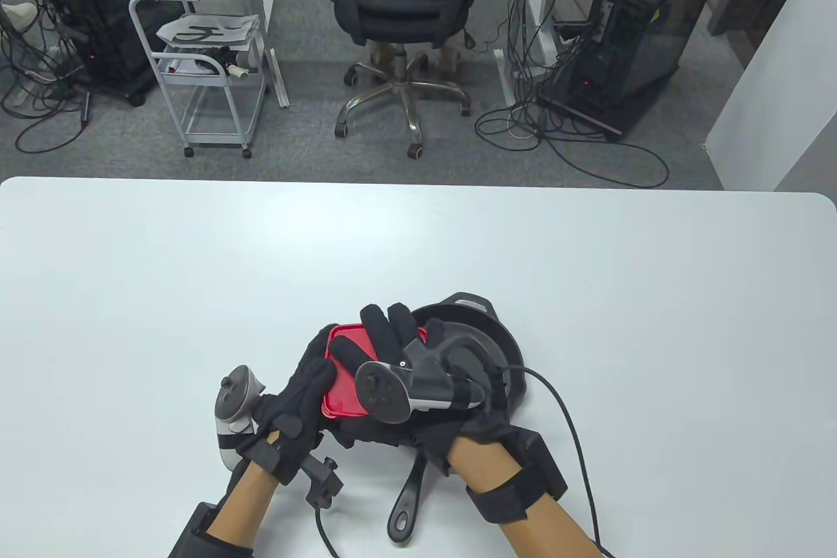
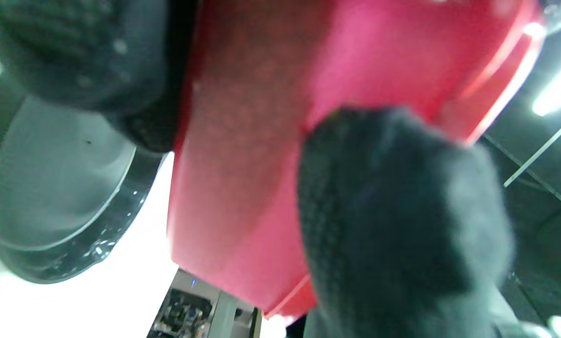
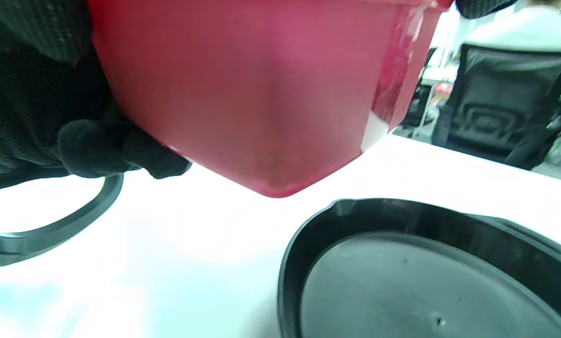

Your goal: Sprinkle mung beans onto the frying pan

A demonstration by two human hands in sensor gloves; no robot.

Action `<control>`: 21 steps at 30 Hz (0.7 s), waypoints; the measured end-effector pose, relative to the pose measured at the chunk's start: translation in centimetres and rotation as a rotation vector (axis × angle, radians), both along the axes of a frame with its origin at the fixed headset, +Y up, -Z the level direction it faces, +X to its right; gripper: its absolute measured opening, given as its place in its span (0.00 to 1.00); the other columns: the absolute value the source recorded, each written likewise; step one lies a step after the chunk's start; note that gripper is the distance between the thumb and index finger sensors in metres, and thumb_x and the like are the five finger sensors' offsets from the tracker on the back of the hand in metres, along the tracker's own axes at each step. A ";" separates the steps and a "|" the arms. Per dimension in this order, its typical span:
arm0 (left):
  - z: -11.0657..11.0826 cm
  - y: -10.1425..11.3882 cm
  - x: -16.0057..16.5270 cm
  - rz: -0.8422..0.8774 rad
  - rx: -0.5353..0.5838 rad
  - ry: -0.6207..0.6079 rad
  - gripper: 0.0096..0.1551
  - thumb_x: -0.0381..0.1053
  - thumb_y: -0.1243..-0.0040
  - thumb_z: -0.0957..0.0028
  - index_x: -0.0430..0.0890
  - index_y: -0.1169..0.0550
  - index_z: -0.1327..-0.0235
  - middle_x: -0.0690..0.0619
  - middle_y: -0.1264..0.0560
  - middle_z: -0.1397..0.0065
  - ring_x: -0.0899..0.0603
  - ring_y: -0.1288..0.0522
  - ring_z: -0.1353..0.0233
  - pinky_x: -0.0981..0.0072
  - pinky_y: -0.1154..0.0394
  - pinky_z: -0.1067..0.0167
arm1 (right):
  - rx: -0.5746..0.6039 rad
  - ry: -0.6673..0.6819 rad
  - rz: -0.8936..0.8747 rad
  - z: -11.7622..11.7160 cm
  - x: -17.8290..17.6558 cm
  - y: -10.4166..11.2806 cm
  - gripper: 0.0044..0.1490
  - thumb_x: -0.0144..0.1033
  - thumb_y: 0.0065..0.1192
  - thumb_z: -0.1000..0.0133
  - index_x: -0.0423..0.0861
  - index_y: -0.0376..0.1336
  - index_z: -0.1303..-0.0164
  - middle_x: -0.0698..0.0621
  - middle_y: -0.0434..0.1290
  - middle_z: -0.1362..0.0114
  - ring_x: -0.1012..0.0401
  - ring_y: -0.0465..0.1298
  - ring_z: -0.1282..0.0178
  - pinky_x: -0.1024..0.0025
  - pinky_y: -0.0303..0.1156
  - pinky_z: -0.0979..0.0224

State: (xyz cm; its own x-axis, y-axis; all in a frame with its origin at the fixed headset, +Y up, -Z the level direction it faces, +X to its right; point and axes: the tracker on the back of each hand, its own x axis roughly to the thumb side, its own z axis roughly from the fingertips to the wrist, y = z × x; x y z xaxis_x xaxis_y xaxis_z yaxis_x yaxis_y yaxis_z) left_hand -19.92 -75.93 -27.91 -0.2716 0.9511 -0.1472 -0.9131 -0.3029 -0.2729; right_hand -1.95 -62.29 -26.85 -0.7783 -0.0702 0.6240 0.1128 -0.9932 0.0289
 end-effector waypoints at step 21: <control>0.8 -0.6 1.7 0.116 -0.088 -0.103 0.55 0.84 0.52 0.49 0.68 0.65 0.23 0.39 0.42 0.18 0.37 0.13 0.48 0.63 0.11 0.65 | 0.261 -0.087 -0.278 2.3 0.7 -2.8 0.48 0.77 0.41 0.43 0.62 0.54 0.16 0.37 0.51 0.08 0.31 0.56 0.19 0.26 0.65 0.36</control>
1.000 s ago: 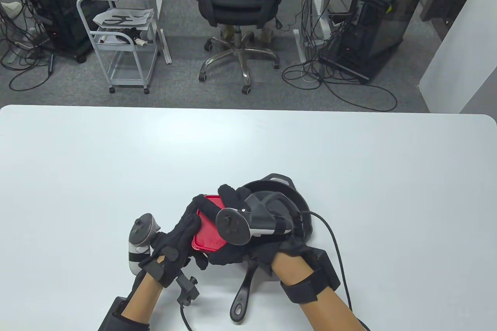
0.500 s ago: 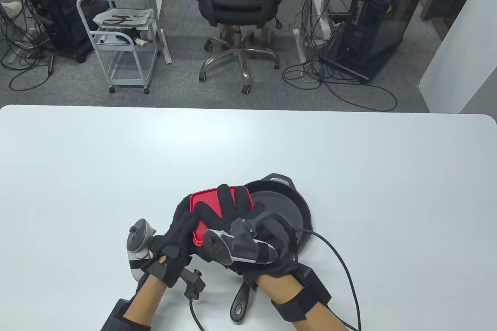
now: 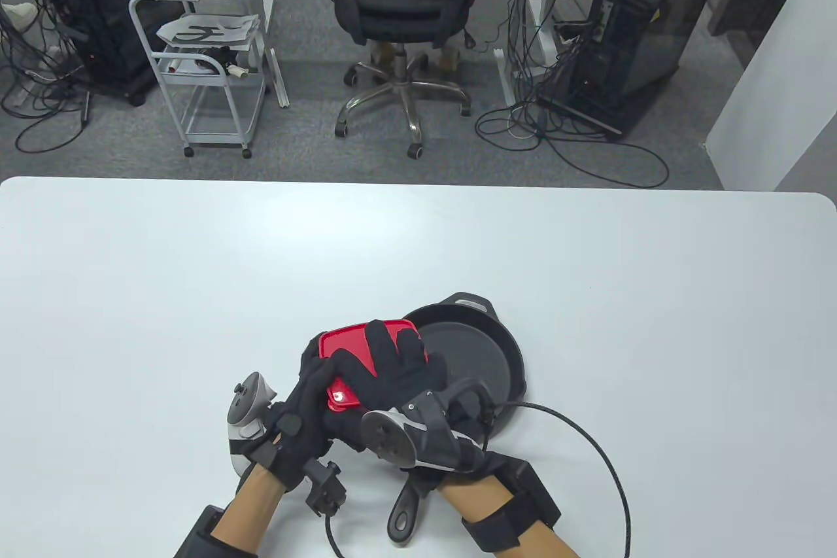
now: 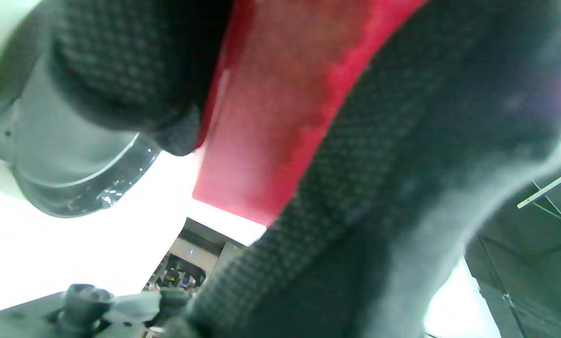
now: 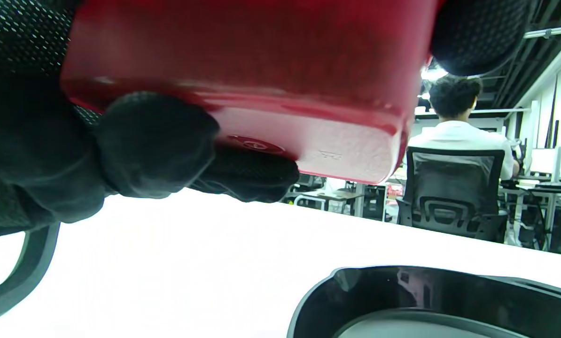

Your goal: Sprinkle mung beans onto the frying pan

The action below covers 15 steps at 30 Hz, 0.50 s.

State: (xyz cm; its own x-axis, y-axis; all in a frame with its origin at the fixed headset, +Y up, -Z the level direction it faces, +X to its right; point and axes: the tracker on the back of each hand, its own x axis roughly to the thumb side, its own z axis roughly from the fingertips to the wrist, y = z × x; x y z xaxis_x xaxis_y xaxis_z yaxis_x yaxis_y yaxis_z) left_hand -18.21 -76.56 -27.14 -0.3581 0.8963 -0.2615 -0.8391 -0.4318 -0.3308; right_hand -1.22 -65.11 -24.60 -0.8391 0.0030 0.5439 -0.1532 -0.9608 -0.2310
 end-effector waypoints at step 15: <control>0.6 0.3 0.7 0.067 0.053 0.042 0.52 0.82 0.57 0.47 0.66 0.67 0.24 0.37 0.47 0.18 0.36 0.16 0.44 0.60 0.12 0.56 | 0.084 -0.004 -0.102 1.5 0.0 0.2 0.45 0.76 0.37 0.39 0.57 0.60 0.21 0.46 0.62 0.13 0.32 0.58 0.20 0.23 0.61 0.36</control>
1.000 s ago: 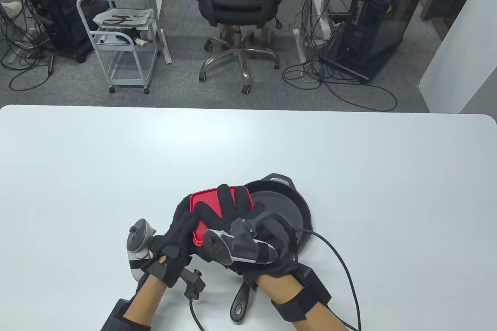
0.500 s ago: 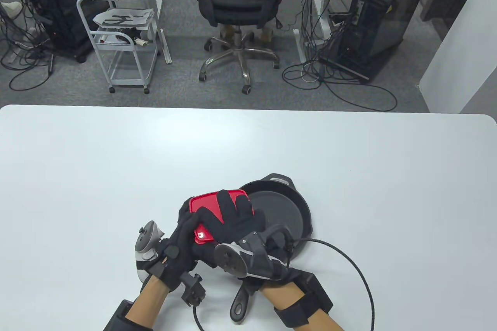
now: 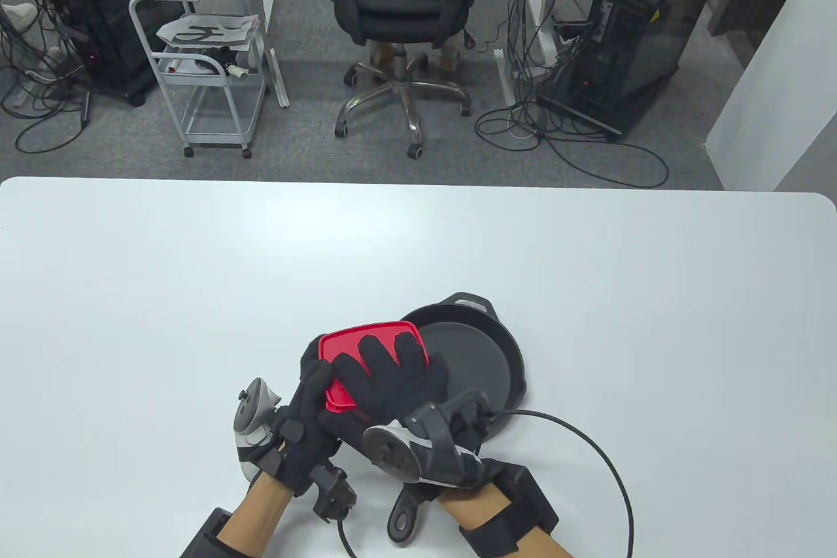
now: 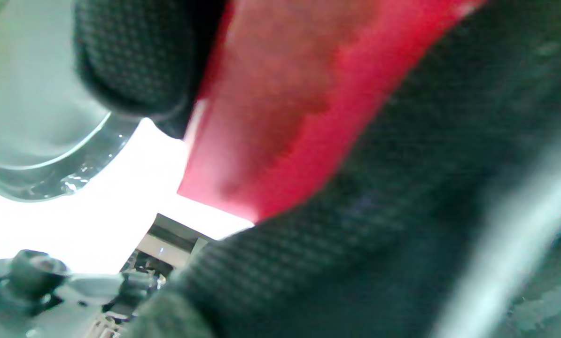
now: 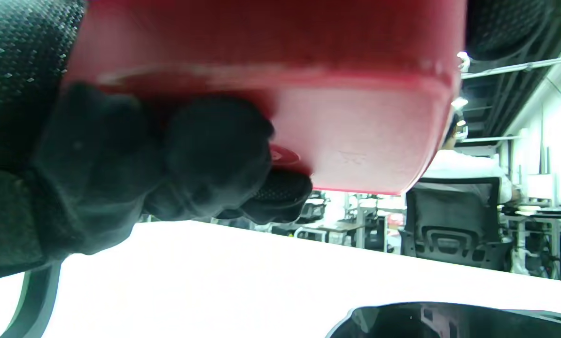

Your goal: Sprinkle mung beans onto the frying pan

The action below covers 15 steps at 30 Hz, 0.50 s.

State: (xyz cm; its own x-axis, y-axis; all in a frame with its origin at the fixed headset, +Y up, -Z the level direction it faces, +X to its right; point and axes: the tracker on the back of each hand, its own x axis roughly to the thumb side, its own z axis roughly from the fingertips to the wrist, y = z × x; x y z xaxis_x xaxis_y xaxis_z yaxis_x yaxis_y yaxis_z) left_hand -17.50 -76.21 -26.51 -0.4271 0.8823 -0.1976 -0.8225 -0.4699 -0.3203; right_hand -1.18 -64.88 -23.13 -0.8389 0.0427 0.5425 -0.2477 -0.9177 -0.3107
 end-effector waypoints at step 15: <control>-0.3 -0.2 0.1 0.043 0.052 0.007 0.48 0.82 0.66 0.48 0.67 0.65 0.23 0.37 0.48 0.17 0.34 0.18 0.43 0.58 0.13 0.56 | -0.101 -0.010 -0.091 -0.2 0.4 1.1 0.43 0.74 0.41 0.38 0.57 0.60 0.19 0.47 0.63 0.13 0.34 0.56 0.19 0.22 0.59 0.33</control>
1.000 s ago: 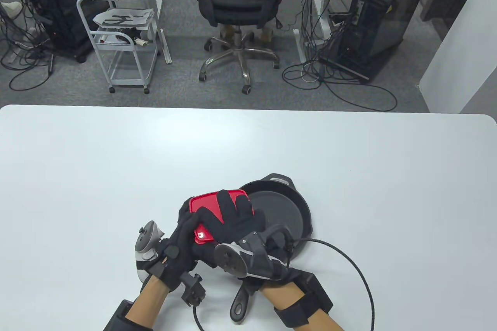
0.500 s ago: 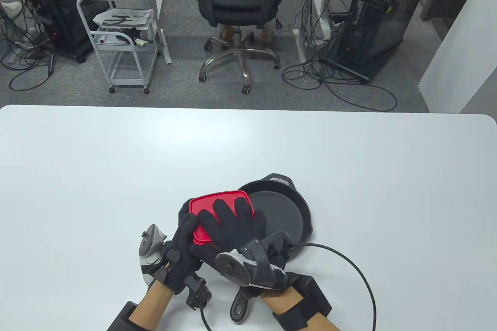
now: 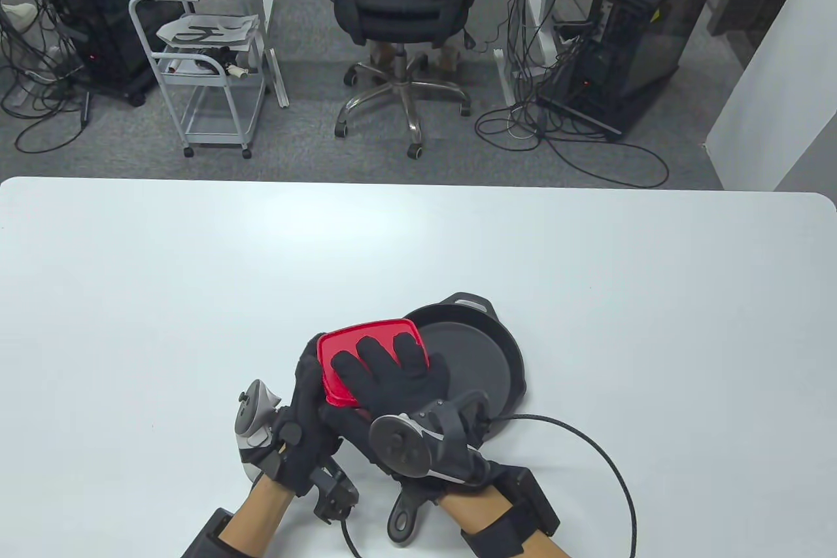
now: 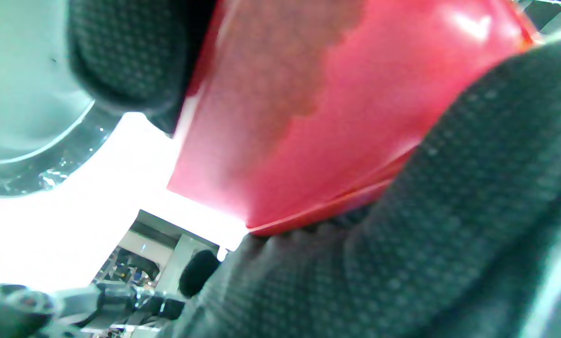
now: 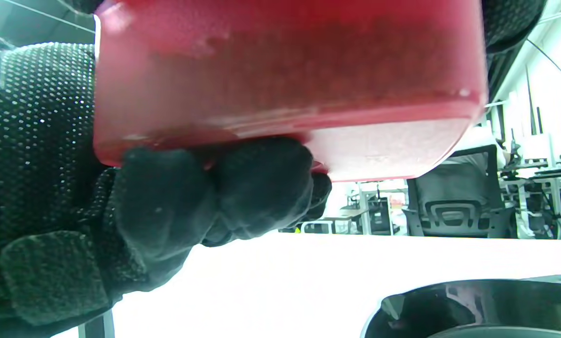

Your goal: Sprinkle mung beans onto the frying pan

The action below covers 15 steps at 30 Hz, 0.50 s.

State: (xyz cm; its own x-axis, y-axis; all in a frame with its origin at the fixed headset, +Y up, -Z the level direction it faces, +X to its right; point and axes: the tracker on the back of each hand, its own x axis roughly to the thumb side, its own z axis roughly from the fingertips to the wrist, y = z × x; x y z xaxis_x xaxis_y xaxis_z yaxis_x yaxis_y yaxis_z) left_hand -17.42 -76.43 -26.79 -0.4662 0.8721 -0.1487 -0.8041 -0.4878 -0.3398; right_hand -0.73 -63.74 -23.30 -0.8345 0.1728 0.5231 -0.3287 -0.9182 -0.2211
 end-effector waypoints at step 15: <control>-0.2 -0.3 0.1 0.026 0.016 -0.009 0.45 0.78 0.64 0.45 0.66 0.65 0.24 0.37 0.49 0.17 0.33 0.18 0.44 0.57 0.13 0.56 | -0.005 0.000 -0.030 -0.5 0.8 0.3 0.36 0.65 0.45 0.37 0.60 0.59 0.20 0.48 0.67 0.15 0.36 0.60 0.20 0.25 0.64 0.34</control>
